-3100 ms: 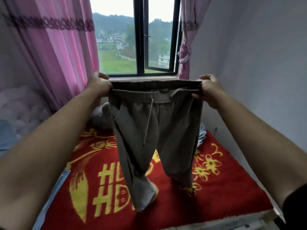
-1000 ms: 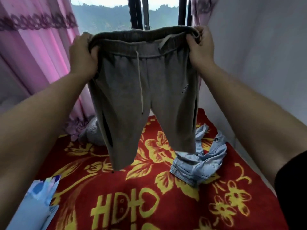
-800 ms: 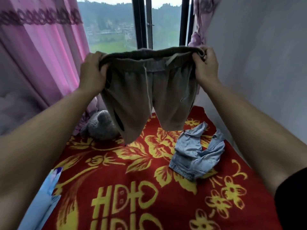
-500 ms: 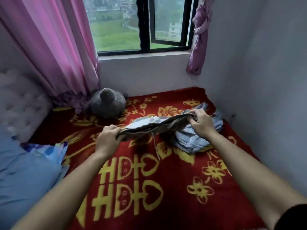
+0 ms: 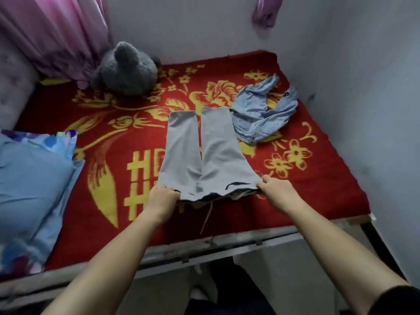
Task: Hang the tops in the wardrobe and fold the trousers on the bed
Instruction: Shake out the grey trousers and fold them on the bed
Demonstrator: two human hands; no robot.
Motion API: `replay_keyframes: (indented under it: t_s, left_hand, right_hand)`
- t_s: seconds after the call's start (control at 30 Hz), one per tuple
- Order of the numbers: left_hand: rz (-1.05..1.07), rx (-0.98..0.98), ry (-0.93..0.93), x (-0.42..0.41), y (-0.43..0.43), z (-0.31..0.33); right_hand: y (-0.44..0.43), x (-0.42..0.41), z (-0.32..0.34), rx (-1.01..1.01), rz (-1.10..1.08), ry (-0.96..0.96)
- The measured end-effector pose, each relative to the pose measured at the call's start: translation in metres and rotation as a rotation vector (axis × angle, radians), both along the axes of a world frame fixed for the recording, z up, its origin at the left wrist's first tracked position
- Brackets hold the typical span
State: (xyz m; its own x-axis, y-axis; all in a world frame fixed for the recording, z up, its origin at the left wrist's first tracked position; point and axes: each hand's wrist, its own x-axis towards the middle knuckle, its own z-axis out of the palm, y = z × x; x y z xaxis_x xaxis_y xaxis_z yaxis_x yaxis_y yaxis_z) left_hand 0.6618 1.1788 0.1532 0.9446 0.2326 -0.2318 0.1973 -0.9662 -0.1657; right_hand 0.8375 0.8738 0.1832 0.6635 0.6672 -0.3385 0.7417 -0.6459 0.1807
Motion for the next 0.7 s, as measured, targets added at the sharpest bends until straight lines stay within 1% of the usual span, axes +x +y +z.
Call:
replay_keyframes:
  t_s: [0.13, 0.23, 0.3, 0.43, 0.6, 0.7]
  left_hand:
    - [-0.016, -0.037, 0.100, -0.031, -0.030, -0.050]
    - [0.018, -0.077, 0.230, -0.062, -0.052, -0.091]
    - [0.047, -0.102, 0.282, -0.077, -0.062, -0.116]
    - [0.105, -0.160, 0.322, -0.090, -0.079, -0.168]
    - [0.147, -0.193, 0.341, -0.102, -0.095, -0.255]
    - [0.181, -0.219, 0.398, -0.114, -0.104, -0.302]
  right_hand:
    - [-0.028, -0.040, -0.050, -0.060, 0.007, 0.100]
    - [-0.040, -0.068, -0.094, -0.075, -0.025, 0.180]
    - [-0.046, -0.083, -0.126, -0.068, -0.043, 0.238]
    - [-0.054, -0.094, -0.190, -0.100, -0.067, 0.316]
    - [-0.053, -0.097, -0.285, -0.177, -0.073, 0.383]
    - [-0.056, -0.104, -0.336, -0.159, -0.133, 0.451]
